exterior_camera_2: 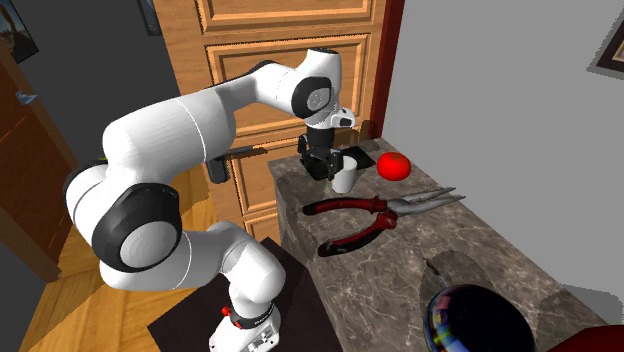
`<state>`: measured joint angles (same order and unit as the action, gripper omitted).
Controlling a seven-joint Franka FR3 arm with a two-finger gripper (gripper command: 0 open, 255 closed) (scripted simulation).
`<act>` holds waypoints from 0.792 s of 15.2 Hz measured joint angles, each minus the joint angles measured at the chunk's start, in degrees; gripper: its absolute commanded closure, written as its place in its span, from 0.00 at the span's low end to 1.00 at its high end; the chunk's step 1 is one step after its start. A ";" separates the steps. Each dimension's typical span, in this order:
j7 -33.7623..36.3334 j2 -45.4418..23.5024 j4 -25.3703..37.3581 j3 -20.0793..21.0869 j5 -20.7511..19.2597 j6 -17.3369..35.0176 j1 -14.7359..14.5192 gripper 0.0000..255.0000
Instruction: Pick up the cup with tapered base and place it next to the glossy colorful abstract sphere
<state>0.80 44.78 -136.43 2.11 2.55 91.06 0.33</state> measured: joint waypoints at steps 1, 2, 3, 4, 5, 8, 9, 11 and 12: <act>0.00 0.00 0.00 0.00 0.00 0.00 0.00 0.00; 0.08 -1.17 0.32 0.00 0.14 0.71 0.03 0.00; 0.18 -3.03 1.10 -0.05 0.32 1.59 0.10 0.00; 0.24 -5.07 1.85 -0.14 0.53 2.61 0.17 0.00; 0.19 -6.92 2.62 -0.36 0.68 3.39 0.29 0.00; 0.56 -14.60 6.51 -0.53 1.53 6.38 0.42 0.00; 0.75 -16.94 7.58 -0.52 1.85 7.32 0.42 0.00; 0.76 -21.65 10.23 -0.81 2.39 8.76 0.55 0.00; 0.90 -24.22 11.72 -0.84 2.72 9.58 0.54 0.00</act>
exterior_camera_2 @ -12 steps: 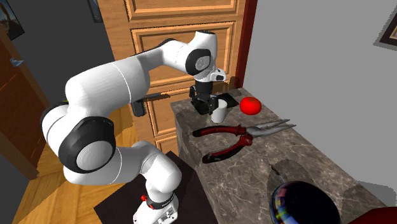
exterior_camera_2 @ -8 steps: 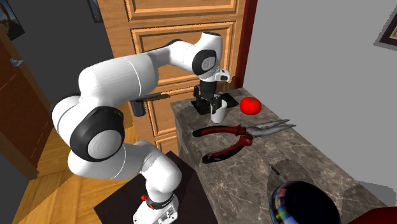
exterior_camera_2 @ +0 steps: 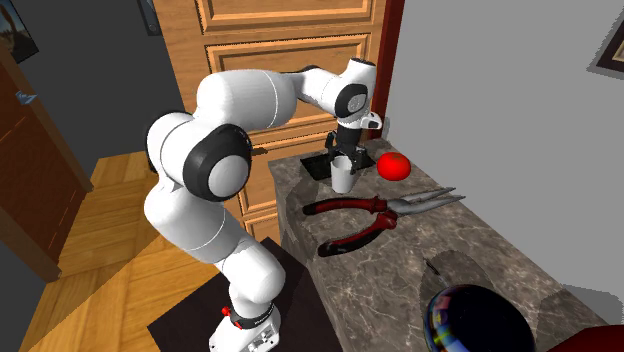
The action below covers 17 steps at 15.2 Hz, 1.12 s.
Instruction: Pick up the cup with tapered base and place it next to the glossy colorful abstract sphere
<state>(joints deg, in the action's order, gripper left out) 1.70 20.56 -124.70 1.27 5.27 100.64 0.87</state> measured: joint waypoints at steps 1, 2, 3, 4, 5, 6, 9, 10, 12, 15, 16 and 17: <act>-0.04 -2.38 1.55 -0.16 0.26 0.52 0.07 0.00; -0.25 -4.72 3.22 -0.43 0.50 0.89 0.21 0.00; -0.15 -7.33 4.99 -0.50 0.83 1.48 0.22 0.00; 0.13 -9.60 6.88 -0.46 1.20 1.54 0.16 0.00; 0.01 -11.78 8.54 -0.63 1.48 1.78 0.26 0.00; 0.14 -13.09 9.06 -0.58 1.69 2.41 0.21 0.00; -0.22 -14.56 8.33 -0.68 1.88 4.43 0.28 0.00; -0.18 -14.65 7.61 -0.60 1.94 5.26 0.20 0.00; -0.18 -14.61 5.97 -0.49 2.05 6.86 0.11 0.00; -0.25 -14.76 5.18 -0.45 2.09 7.81 0.08 0.00; -0.25 -14.77 5.13 -0.45 2.09 7.87 0.08 0.00; -0.26 -14.78 5.11 -0.45 2.10 7.91 0.08 0.00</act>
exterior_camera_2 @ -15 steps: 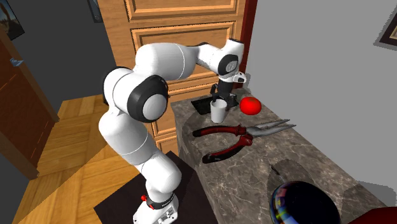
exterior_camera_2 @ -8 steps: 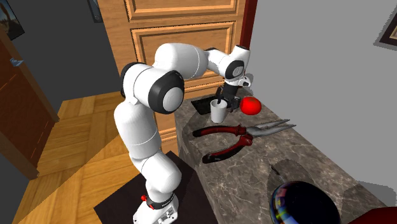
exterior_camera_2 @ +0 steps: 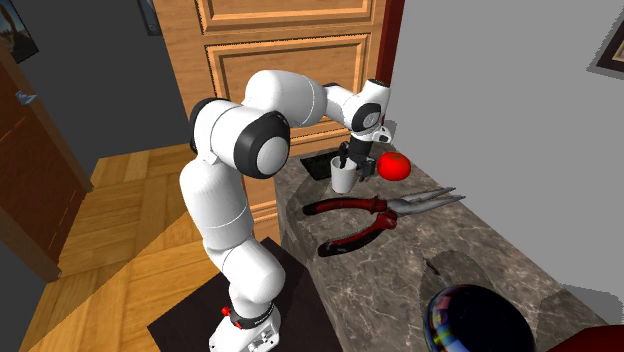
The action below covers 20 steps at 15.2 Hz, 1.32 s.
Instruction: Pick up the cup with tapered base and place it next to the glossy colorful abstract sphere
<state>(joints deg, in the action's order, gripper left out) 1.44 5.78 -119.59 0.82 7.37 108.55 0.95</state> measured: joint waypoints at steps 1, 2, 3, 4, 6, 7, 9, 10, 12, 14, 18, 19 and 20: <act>0.00 -0.01 0.00 0.00 0.00 0.02 0.00 0.00; 0.00 -0.01 -0.01 0.00 0.00 0.03 0.00 0.00; 0.00 -0.01 -0.01 0.00 0.00 0.03 0.00 0.00; 0.00 -0.01 -0.01 0.00 0.00 0.03 0.00 1.00; 0.00 -0.01 -0.01 0.00 0.00 0.03 0.00 1.00; 0.00 -0.01 -0.01 0.00 0.00 0.03 0.00 1.00; 0.00 -0.02 -0.01 0.00 0.00 0.03 0.00 1.00; 0.00 -0.02 -0.01 0.00 0.00 0.03 0.00 1.00; 0.00 -0.02 -0.01 0.00 0.00 0.03 0.00 1.00; 0.00 -0.02 -0.01 0.00 0.00 0.04 0.00 1.00; 0.26 0.48 1.62 -0.01 -0.08 -2.09 0.01 1.00; 0.28 0.48 2.49 -0.06 -0.13 -2.95 0.05 1.00; 0.39 0.77 2.98 -0.06 -0.15 -3.73 0.05 1.00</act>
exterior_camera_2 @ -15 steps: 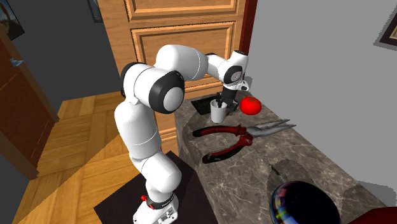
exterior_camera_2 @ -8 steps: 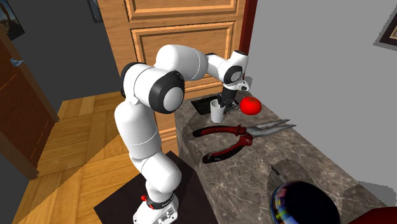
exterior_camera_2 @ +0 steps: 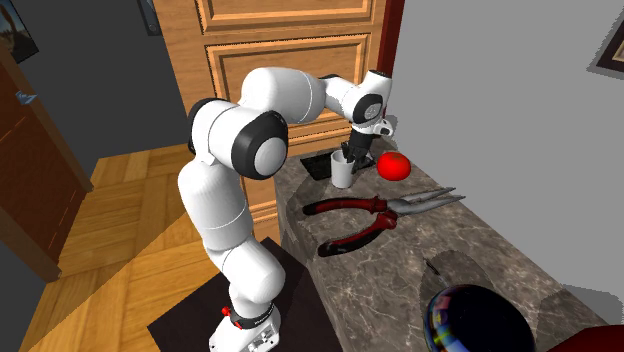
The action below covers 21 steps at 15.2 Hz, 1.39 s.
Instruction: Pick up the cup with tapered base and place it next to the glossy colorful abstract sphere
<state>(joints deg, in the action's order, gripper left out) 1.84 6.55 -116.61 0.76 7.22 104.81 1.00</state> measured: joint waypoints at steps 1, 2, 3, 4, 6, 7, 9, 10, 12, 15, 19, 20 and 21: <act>0.09 0.13 0.50 0.00 -0.02 -0.61 0.00 1.00; 0.18 0.18 1.17 0.00 -0.04 -1.34 0.00 1.00; 0.32 0.36 1.80 0.02 -0.05 -2.14 -0.02 1.00; 0.43 0.37 2.47 0.04 -0.06 -2.80 -0.03 1.00; 0.48 0.38 4.07 -0.05 -0.13 -4.43 0.04 1.00; 0.58 0.35 4.71 -0.04 -0.14 -5.02 0.03 1.00; 0.74 0.59 6.31 -0.09 -0.18 -6.85 0.05 1.00; 0.72 0.68 6.84 -0.14 -0.21 -7.48 0.10 1.00; 0.90 0.72 8.33 -0.15 -0.23 -9.01 0.10 1.00; 1.25 0.50 10.94 -0.13 -0.25 -11.37 0.07 1.00; 1.62 0.07 14.50 -0.14 -0.28 -14.49 0.06 1.00; 1.59 0.12 15.23 -0.20 -0.29 -15.26 0.11 1.00; 1.68 -0.20 16.38 -0.21 -0.29 -16.09 0.12 1.00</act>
<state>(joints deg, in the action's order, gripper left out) 3.52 6.35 -100.23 0.55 6.93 88.73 1.11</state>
